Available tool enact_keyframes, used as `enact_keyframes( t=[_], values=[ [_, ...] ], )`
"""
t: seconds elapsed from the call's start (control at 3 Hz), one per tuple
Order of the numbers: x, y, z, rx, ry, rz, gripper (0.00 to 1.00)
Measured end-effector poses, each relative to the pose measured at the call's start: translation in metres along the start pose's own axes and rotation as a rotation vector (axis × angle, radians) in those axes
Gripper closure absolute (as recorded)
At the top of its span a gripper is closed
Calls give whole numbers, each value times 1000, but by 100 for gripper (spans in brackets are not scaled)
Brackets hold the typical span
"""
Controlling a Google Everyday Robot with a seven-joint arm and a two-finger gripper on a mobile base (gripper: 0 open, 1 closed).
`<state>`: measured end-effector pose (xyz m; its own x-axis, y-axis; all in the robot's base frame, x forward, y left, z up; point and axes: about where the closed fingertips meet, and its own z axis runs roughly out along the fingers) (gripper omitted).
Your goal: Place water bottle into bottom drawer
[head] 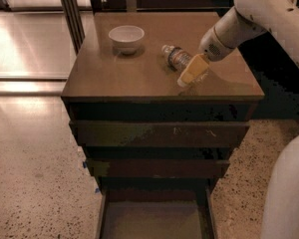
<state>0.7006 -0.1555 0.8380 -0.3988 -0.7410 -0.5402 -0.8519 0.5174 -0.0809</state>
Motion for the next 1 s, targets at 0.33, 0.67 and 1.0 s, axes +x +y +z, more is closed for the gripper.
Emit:
enact_keyframes(
  t=[0.33, 0.67, 1.0],
  values=[
    [0, -16, 23, 23, 71, 29, 0],
    [0, -17, 25, 25, 75, 31, 19],
    [0, -17, 25, 25, 75, 31, 42]
  ],
)
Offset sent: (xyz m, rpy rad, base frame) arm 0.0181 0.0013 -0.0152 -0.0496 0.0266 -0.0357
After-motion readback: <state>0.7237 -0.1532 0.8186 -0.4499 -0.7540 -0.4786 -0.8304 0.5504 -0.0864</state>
